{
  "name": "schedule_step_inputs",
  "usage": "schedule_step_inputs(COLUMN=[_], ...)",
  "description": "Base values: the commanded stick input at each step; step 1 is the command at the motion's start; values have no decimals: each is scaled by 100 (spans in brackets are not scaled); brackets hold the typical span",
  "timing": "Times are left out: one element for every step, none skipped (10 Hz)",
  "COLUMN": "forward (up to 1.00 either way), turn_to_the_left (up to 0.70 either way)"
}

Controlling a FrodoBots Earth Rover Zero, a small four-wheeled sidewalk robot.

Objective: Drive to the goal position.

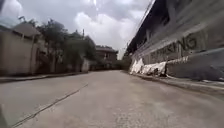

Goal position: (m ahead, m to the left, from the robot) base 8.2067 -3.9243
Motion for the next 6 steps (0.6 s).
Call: schedule_step_inputs(forward=[50, 50, 50, 50, 50, 50], turn_to_the_left=[1, 1, -49, -49, -49, -49])
